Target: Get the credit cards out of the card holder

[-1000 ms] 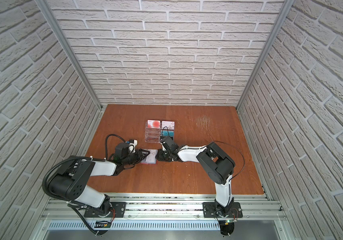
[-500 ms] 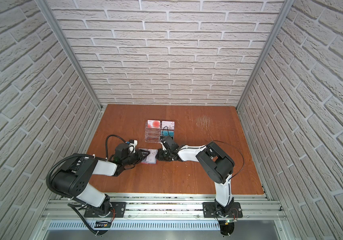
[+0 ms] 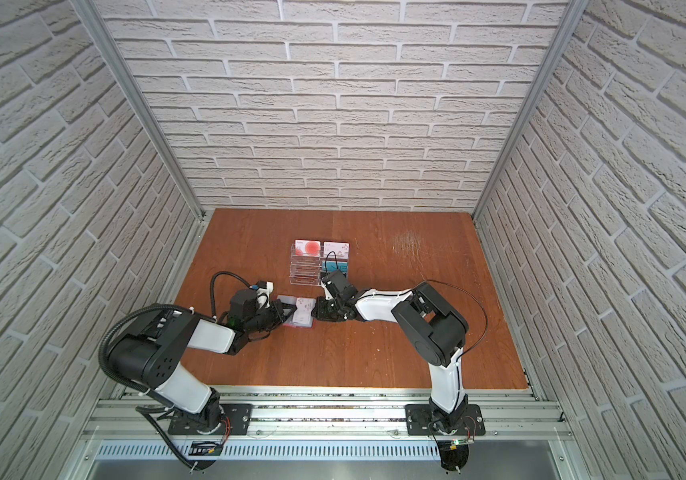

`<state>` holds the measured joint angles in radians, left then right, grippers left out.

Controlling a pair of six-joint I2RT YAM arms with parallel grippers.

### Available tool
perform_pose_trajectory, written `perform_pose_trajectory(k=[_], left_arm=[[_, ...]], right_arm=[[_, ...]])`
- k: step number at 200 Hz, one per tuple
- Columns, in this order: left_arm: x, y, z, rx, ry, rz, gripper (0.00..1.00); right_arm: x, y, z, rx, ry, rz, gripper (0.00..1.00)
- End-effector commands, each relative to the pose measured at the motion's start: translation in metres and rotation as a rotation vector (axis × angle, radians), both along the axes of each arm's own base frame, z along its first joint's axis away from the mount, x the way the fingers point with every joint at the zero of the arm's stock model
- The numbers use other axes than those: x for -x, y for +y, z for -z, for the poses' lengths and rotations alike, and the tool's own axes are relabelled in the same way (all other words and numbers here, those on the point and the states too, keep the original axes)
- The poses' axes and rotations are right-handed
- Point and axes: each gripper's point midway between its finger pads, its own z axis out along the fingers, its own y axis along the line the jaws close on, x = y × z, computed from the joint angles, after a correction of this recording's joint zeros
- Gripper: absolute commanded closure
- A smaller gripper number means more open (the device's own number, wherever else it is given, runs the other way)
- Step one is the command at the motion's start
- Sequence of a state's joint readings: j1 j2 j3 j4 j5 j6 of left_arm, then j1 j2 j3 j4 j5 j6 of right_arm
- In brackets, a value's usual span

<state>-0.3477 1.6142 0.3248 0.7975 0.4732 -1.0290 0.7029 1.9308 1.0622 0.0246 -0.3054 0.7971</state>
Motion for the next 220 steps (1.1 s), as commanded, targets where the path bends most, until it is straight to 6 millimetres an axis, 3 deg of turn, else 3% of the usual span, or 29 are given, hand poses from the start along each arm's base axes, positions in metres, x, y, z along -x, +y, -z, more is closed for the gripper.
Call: perform_pose_trajectory(k=[1,66,126,198,220], left_arm=[[0.009,-0.014,-0.008,0.048,-0.032,0.072,0.97],[0.008,-0.008,-0.014,0.048,-0.041,0.053,1.00],[0.002,0.014,-0.027,0.058,-0.062,-0.007,1.00],[0.003,0.042,-0.021,0.062,-0.037,-0.089,1.00],[0.000,0.052,-0.031,0.077,-0.058,-0.125,1.00]], right_arm=[[-0.002,0.001,0.013,0.023,0.004,0.001,0.74],[-0.003,-0.006,0.016,0.029,0.013,0.010,0.75],[-0.003,-0.017,0.017,0.034,0.018,0.022,0.75],[-0.003,-0.020,0.016,0.036,0.019,0.022,0.75],[-0.003,-0.022,0.013,0.041,0.010,0.019,0.75]])
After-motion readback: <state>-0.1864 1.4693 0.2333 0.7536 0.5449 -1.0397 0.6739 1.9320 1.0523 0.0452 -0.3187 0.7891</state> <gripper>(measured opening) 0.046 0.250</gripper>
